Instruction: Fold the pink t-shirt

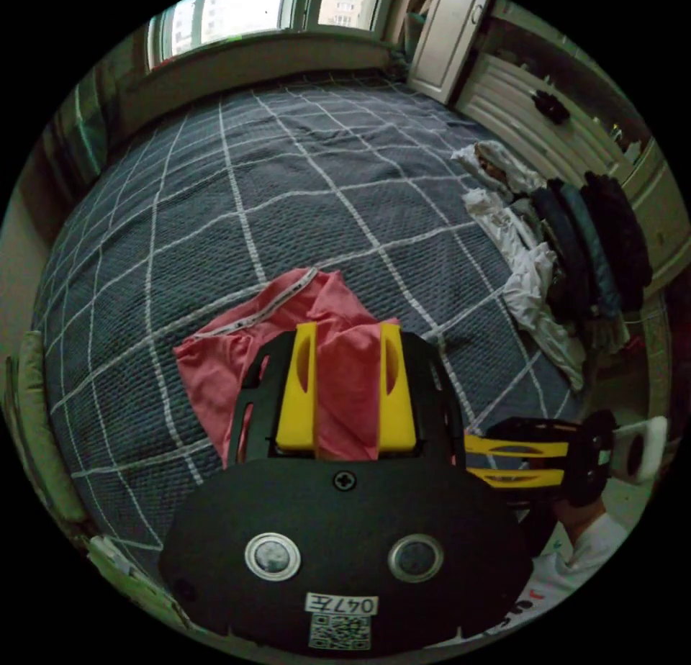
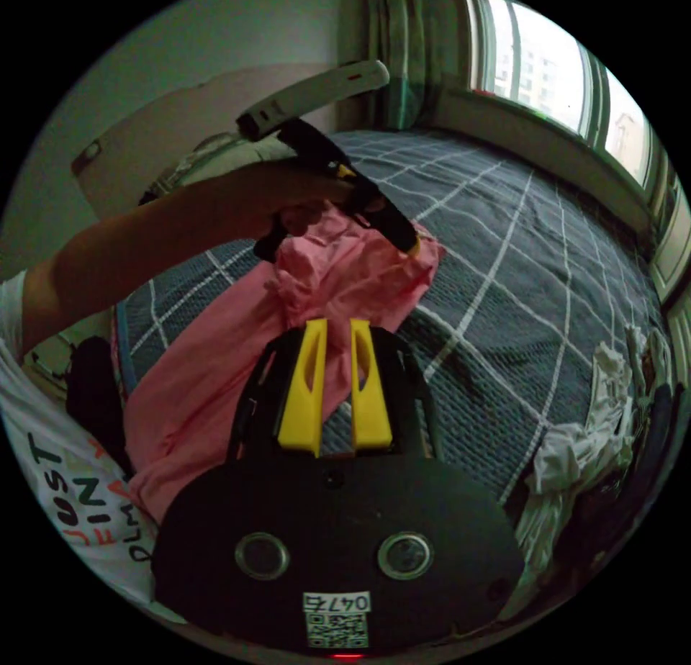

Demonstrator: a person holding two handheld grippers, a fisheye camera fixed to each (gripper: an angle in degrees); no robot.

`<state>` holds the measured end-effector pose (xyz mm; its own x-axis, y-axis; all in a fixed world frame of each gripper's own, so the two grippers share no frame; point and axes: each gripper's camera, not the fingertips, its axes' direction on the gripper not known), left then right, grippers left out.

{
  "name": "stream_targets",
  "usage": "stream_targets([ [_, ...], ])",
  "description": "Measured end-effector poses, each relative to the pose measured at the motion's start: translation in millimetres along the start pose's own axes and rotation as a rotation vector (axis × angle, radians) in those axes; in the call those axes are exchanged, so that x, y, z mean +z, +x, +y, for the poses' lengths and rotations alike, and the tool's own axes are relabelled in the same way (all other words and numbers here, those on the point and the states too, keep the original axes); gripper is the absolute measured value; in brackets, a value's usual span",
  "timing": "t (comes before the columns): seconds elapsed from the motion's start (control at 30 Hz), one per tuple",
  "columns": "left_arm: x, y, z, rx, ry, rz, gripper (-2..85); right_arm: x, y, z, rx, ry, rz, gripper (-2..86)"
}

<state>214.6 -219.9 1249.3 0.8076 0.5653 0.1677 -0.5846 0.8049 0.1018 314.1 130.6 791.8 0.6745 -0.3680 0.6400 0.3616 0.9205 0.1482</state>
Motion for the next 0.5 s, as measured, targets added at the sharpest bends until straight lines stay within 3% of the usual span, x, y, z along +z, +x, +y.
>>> stream_targets([
  [0.07, -14, -1, 5, 0.037, -0.011, 0.024, 10.3, 3, -11, -4, -0.043, -0.002, 0.029, 1.3],
  [0.2, -6, 7, 19, 0.095, -0.086, -0.077, 8.6, 38, -19, 1, -0.034, -0.274, 0.059, 0.6],
  [0.5, 4, -2, 62, 0.071, -0.135, -0.13, 7.3, -12, -52, 19, -0.039, -0.084, 0.15, 0.4],
])
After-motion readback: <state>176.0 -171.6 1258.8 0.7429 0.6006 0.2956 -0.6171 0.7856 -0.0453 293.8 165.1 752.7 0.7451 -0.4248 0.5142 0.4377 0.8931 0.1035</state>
